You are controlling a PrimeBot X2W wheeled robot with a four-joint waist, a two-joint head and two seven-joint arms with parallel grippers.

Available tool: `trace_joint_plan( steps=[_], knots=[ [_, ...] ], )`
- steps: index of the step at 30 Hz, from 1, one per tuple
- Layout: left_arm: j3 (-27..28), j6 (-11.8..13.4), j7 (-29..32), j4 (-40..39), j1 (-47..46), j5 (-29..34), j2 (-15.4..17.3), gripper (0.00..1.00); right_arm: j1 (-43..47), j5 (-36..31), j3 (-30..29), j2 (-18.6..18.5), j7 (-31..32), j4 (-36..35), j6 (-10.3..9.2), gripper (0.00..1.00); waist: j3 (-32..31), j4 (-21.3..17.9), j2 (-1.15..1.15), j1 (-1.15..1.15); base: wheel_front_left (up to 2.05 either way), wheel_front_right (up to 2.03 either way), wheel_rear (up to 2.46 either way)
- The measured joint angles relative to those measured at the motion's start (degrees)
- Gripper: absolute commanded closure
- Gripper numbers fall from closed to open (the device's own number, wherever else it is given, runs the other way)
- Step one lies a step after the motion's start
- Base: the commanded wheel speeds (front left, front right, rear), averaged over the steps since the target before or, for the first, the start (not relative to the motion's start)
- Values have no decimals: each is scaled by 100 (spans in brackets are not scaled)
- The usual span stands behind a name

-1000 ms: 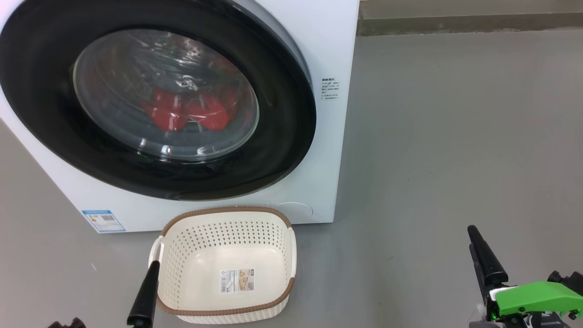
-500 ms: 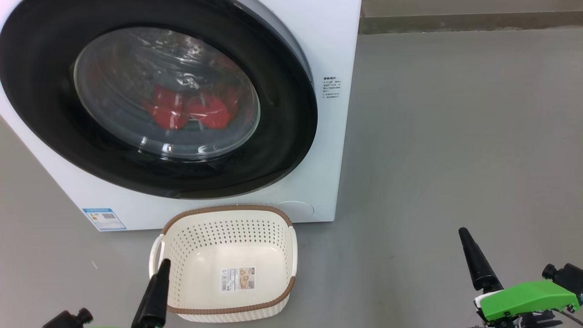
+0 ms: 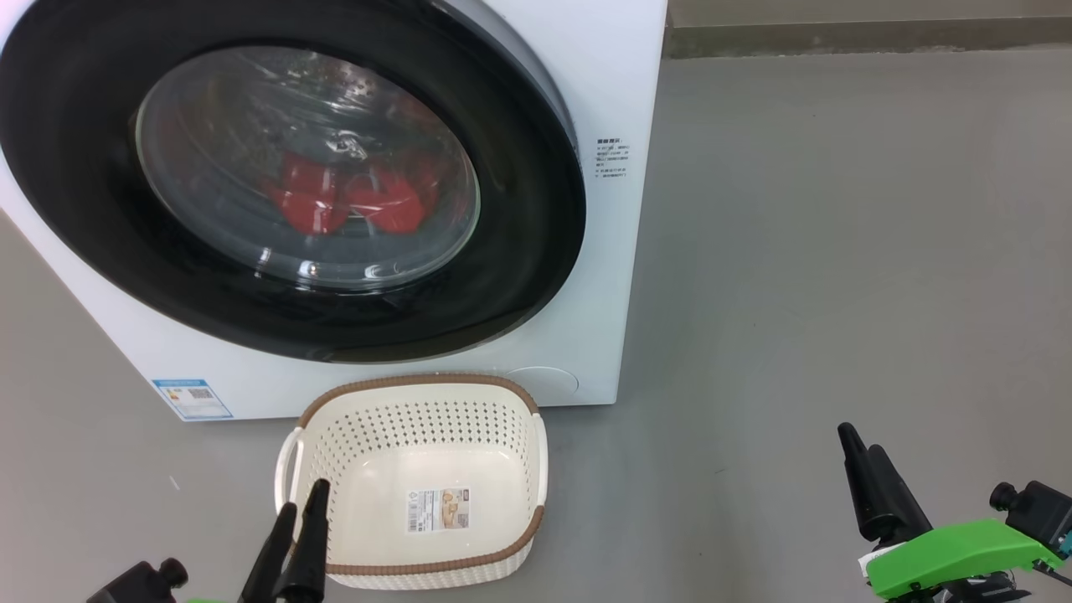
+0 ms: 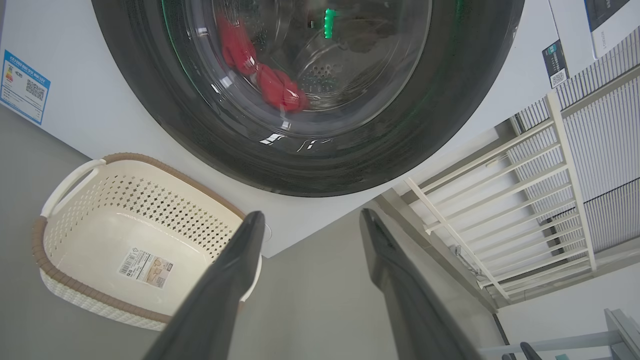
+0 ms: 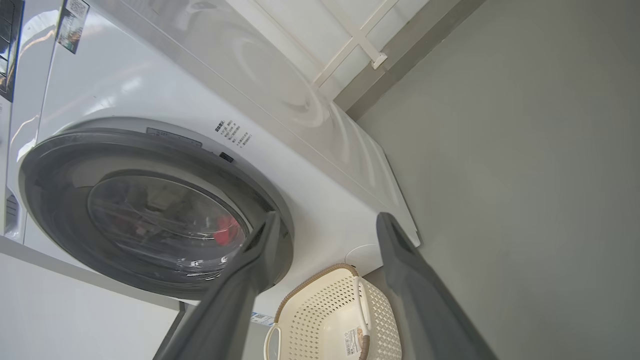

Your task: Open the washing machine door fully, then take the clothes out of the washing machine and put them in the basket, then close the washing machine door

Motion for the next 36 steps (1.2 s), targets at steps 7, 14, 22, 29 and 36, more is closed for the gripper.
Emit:
trace_joint_plan(
  steps=[7,14,22,29,36],
  knots=[
    [-83,41,-103,-80,10,485,56,0,82,-448,34,-2,-99,-5,0,0,9,-8,0,0,0,0,0],
    [-167,82,-204,-165,62,948,93,0,82,-845,115,-11,-226,-62,0,0,15,-16,0,0,0,0,0],
    [-219,92,-355,-263,117,1521,126,0,93,-1313,146,-22,-353,-126,0,0,8,-22,0,0,0,0,0],
    [-257,127,-478,-365,143,2060,147,0,203,-1749,165,-24,-483,-194,0,0,29,-15,0,0,0,0,0],
    [-270,127,-599,-457,191,2581,156,0,203,-2157,171,-29,-604,-272,1,0,62,2,0,0,0,0,0]
  ],
)
